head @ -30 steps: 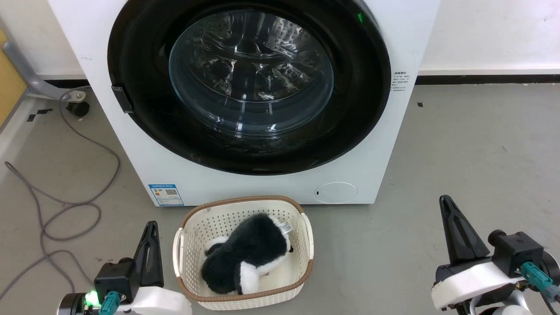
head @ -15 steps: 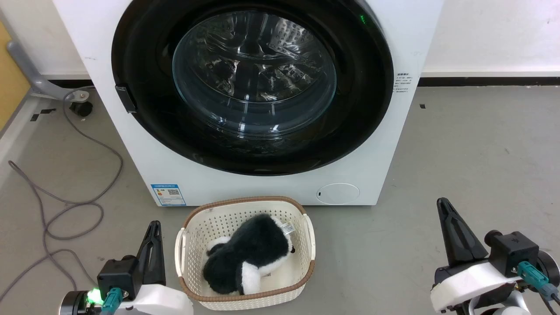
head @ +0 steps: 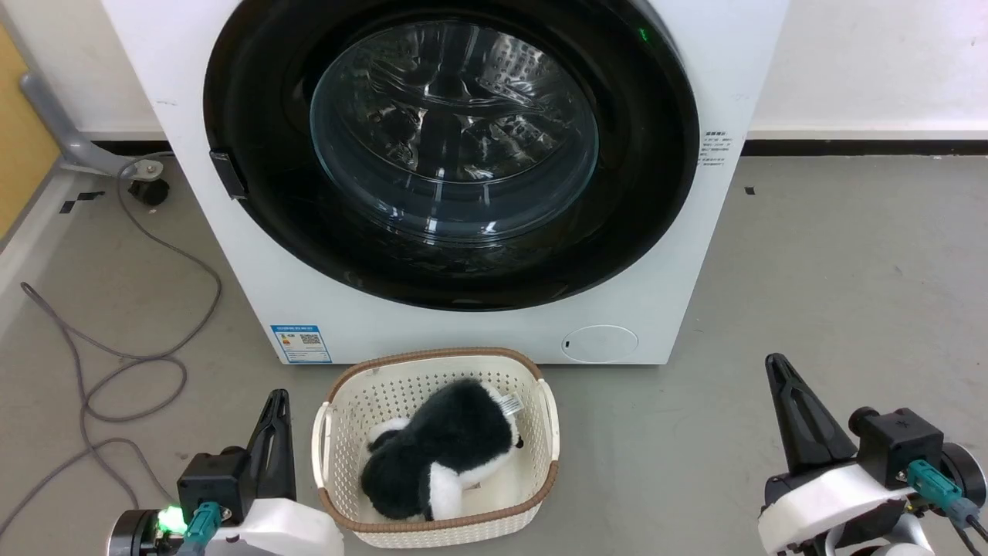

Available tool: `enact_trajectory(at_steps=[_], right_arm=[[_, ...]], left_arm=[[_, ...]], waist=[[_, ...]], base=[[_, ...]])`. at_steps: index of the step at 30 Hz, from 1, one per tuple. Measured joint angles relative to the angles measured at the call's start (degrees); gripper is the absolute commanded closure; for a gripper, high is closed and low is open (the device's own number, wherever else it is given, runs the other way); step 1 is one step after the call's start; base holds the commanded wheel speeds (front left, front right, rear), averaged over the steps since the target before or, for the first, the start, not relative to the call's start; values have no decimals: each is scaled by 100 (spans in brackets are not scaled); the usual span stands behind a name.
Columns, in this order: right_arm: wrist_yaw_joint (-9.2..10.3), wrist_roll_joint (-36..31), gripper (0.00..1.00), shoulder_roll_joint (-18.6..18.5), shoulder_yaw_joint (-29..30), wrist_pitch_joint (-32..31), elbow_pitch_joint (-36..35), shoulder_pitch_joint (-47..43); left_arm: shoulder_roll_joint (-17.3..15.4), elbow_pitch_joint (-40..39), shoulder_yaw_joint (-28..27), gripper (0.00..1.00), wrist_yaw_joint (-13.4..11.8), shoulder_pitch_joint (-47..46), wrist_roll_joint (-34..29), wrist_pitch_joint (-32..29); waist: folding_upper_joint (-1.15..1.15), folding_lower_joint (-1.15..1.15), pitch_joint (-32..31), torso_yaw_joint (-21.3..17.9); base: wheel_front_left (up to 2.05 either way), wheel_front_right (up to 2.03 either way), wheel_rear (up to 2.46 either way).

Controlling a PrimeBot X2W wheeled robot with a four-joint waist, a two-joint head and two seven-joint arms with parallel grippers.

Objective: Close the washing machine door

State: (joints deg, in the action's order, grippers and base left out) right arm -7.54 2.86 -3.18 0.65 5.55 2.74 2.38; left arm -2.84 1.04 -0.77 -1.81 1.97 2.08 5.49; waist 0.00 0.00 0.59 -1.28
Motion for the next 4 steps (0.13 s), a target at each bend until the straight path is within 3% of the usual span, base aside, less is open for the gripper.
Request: enact_trajectory(at_steps=[4], right_arm=[[0,-55,100,0,-5,-64,-16,-13]], left_arm=[[0,-4,5,100,5,-28,-41,-45]], waist=[[0,0,-5,11]], base=[[0,0,0]])
